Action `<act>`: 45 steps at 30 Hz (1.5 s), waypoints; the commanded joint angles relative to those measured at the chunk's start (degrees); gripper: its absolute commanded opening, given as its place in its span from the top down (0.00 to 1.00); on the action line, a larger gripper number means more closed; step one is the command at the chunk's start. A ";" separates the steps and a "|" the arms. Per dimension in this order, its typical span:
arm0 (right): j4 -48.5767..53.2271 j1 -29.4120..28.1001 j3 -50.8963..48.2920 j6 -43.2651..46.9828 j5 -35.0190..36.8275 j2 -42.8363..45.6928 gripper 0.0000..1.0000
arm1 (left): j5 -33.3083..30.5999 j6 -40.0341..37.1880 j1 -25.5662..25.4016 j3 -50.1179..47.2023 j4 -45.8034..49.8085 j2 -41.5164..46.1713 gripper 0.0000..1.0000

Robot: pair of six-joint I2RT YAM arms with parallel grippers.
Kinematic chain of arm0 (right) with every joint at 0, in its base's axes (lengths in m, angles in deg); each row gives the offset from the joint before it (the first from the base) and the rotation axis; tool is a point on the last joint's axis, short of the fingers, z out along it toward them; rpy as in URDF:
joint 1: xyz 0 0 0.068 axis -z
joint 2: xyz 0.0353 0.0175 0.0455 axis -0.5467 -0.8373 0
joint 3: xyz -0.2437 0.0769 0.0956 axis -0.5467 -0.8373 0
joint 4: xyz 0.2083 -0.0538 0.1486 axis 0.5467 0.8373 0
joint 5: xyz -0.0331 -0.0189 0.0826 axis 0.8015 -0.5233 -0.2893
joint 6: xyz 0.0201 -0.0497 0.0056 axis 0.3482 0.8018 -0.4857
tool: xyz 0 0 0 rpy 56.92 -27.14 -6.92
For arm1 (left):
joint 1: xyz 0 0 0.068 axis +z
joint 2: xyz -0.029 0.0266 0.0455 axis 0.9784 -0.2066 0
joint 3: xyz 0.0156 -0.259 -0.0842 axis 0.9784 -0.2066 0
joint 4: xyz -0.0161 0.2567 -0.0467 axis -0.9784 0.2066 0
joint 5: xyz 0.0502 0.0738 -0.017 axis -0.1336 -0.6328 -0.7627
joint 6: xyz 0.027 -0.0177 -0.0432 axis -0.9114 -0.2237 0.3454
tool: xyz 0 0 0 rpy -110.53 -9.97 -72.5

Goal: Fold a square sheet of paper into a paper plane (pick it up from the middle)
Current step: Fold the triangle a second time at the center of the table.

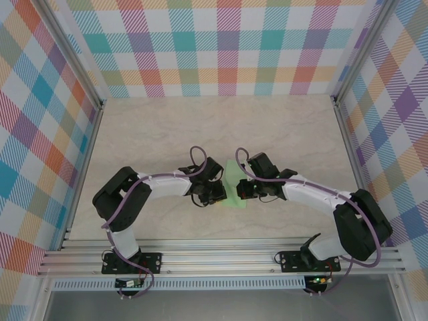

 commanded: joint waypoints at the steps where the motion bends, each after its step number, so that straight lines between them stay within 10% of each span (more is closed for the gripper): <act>1: 1.41 0.17 1.46 -0.26 0.20 -1.74 0.99 | -4.15 -2.18 -0.87 0.51 5.95 0.68 0.85; 13: -0.37 0.16 4.40 -0.62 -6.10 -4.90 0.98 | -9.33 -4.45 -0.72 1.01 10.17 3.36 0.86; 45: 8.32 0.17 12.80 5.95 4.89 -17.58 0.98 | -9.03 -5.26 -0.82 1.85 10.41 2.71 0.86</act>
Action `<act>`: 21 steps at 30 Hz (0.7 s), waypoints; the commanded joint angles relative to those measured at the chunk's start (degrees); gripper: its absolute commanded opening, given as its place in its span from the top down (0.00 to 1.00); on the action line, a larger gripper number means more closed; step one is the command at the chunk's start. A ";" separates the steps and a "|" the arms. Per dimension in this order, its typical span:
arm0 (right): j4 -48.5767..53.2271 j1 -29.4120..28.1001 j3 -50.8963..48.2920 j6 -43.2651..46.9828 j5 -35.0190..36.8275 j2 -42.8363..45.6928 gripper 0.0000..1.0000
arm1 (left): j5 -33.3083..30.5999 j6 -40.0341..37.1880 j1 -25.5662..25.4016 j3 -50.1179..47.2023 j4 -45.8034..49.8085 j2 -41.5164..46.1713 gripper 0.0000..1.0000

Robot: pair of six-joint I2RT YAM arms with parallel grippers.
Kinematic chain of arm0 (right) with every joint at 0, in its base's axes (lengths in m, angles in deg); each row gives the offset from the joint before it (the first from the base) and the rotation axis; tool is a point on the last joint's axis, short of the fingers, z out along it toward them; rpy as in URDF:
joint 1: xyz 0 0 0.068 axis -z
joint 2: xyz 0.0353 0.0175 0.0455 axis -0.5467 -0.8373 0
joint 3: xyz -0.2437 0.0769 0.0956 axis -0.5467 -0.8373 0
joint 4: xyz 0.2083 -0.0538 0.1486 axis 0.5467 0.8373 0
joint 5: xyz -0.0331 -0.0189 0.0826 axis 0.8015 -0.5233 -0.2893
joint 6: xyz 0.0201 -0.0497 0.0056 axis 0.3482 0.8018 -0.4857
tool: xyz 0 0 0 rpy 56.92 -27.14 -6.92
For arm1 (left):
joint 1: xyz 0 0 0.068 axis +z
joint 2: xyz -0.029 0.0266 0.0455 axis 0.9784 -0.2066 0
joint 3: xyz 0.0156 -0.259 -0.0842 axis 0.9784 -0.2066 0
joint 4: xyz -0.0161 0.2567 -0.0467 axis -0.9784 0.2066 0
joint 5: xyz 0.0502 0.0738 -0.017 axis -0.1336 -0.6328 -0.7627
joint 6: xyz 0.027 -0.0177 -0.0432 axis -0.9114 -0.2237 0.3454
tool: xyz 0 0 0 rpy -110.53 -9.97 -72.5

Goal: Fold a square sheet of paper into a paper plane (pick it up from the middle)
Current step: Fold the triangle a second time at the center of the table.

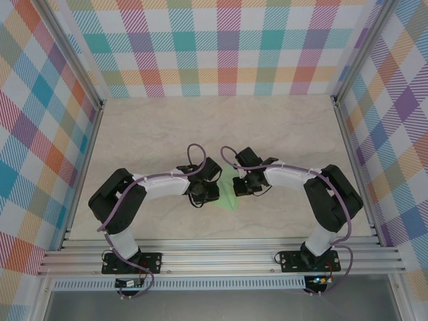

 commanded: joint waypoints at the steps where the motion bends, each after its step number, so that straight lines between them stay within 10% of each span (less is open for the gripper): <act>1: 1.57 0.16 2.02 1.20 1.00 -0.78 0.98 | -0.27 -1.24 -0.69 0.95 1.88 0.39 0.86; 21: 2.18 0.16 2.61 1.23 2.55 -1.16 0.97 | 0.11 -1.34 -0.71 0.90 1.97 0.25 0.86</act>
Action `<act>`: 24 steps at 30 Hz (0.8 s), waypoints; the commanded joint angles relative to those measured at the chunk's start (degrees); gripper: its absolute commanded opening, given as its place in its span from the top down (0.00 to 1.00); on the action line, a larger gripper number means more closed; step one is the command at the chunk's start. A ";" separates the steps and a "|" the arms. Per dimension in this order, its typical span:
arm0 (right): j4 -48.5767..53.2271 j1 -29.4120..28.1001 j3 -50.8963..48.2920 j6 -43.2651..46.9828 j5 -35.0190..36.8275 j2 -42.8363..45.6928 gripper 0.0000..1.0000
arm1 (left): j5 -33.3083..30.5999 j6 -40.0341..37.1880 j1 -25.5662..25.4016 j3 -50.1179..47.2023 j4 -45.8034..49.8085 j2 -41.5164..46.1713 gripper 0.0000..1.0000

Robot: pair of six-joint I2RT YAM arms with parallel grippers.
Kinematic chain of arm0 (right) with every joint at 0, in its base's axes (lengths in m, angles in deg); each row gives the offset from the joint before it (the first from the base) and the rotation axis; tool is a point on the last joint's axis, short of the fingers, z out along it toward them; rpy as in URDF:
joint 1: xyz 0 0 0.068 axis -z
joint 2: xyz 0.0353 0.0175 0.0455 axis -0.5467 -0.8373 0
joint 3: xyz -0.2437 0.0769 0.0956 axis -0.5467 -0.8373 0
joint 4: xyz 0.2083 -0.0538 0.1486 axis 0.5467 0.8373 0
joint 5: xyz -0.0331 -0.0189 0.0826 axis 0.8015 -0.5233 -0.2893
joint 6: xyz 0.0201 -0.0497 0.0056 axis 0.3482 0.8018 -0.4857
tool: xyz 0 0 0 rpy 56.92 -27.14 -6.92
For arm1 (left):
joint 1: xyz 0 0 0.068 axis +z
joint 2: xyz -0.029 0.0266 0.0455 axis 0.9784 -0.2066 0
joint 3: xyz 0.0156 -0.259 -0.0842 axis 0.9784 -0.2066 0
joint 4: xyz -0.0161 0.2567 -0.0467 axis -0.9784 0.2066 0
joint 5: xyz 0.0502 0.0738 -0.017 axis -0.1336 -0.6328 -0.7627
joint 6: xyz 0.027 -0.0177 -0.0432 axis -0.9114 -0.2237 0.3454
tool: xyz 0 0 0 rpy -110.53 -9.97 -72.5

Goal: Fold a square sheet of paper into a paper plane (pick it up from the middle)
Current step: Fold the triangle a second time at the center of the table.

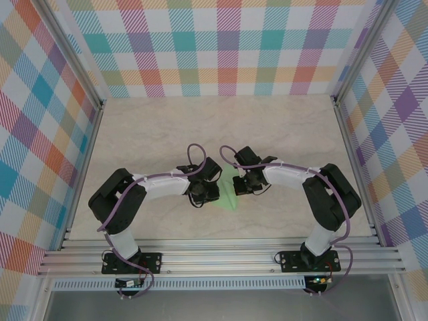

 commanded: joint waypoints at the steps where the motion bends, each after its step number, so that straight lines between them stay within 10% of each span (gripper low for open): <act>1: 0.86 0.16 1.31 0.97 0.71 -0.55 0.97 | 0.10 -1.07 -0.72 0.90 1.95 0.25 0.86; 24: 1.33 0.16 2.02 0.98 1.40 -1.79 0.97 | 0.44 -1.30 -0.68 0.85 1.77 -0.09 0.86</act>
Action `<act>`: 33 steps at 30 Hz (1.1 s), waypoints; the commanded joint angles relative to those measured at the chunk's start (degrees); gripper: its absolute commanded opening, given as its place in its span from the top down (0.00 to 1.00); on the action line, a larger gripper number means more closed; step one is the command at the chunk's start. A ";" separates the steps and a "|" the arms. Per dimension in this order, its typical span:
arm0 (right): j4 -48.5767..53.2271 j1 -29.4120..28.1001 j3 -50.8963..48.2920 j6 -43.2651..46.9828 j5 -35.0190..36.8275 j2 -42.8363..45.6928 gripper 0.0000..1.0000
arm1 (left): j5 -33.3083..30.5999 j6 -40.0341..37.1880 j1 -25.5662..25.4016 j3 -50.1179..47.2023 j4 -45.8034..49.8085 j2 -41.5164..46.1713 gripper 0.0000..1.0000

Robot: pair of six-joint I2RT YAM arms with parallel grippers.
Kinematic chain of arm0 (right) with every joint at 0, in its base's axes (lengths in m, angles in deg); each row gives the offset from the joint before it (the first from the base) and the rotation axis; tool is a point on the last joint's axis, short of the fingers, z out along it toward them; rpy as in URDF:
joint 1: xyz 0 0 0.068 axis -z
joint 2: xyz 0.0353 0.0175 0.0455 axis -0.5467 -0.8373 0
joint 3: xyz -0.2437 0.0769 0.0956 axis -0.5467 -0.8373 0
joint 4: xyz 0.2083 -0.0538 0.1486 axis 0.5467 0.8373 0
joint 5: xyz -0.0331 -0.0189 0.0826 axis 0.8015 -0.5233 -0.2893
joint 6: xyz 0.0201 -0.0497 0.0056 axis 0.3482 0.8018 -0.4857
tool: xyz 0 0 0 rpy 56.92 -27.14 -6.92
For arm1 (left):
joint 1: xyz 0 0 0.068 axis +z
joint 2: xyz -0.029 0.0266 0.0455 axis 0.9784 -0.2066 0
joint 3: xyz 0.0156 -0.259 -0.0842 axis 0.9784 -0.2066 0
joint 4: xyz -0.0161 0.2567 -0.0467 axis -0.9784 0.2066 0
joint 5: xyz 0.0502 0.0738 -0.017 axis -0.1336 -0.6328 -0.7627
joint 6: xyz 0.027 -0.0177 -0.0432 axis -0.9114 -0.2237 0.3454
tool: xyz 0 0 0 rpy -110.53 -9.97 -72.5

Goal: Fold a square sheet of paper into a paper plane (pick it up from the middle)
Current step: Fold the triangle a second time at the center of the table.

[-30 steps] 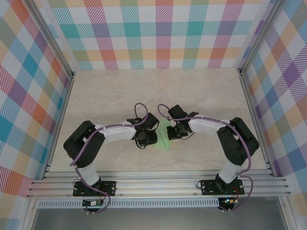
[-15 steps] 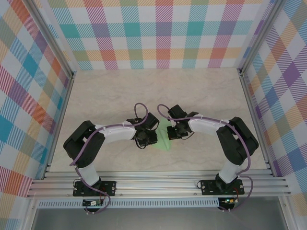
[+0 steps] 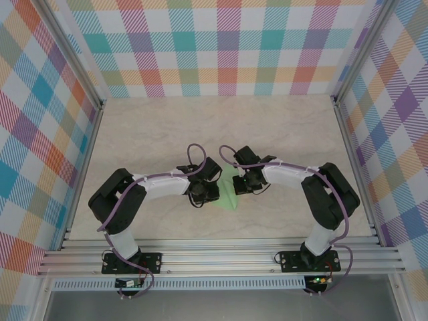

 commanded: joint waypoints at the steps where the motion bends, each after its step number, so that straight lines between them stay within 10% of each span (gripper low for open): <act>1: 0.93 0.21 1.21 0.98 0.13 -1.00 0.97 | 0.35 -1.22 -0.69 0.90 1.77 -0.05 0.86; 18: 0.73 0.15 0.55 0.66 0.02 -2.12 0.97 | 0.11 -0.03 -0.35 -0.08 -0.35 4.48 0.81; 23: 0.61 0.21 0.16 0.53 0.15 -2.03 0.97 | 5.97 3.94 3.19 -6.22 -13.75 10.36 1.00; 33: -0.41 0.22 -0.21 -0.18 -0.45 -2.41 0.97 | 18.07 11.56 5.84 -9.15 -36.90 2.96 1.00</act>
